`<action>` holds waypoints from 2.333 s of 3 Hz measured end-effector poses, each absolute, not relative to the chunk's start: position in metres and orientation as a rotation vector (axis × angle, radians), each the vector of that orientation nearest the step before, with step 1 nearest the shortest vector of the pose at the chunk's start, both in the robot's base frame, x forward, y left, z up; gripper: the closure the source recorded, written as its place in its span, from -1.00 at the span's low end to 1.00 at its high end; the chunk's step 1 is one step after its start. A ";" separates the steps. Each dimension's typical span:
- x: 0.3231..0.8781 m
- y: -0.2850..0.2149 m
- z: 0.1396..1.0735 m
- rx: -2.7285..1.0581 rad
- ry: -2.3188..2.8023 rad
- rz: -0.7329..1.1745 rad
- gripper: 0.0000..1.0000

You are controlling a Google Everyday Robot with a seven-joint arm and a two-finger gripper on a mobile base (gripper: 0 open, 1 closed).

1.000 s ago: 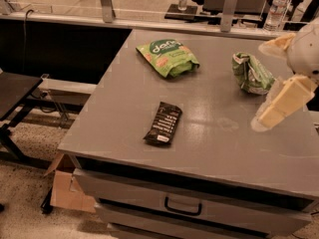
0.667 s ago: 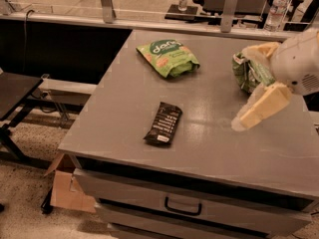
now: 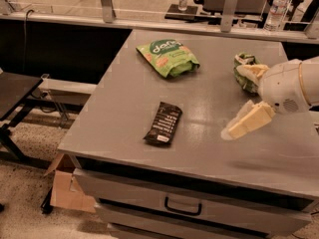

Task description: Move rxbar chocolate near green rice chip bag

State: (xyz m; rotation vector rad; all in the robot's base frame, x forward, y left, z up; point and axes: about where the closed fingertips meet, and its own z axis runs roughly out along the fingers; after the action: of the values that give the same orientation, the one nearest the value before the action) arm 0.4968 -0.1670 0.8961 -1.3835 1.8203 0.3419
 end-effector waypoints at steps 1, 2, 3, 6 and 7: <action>0.498 -0.164 0.895 -1.370 1.828 0.344 -1.00; 0.495 -0.146 0.883 -1.304 1.888 0.393 -1.00; 0.492 -0.124 0.876 -1.235 1.930 0.446 -1.00; 0.491 -0.060 0.836 -1.218 1.876 0.476 -1.00; 0.501 -0.048 0.828 -1.210 1.859 0.492 -0.93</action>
Offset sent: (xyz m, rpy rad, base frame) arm -0.0042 0.0397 -0.0291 0.0902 0.1361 -0.1259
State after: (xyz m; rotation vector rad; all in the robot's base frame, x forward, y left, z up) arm 0.5012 -0.0478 0.8278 -1.2104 1.8588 0.4917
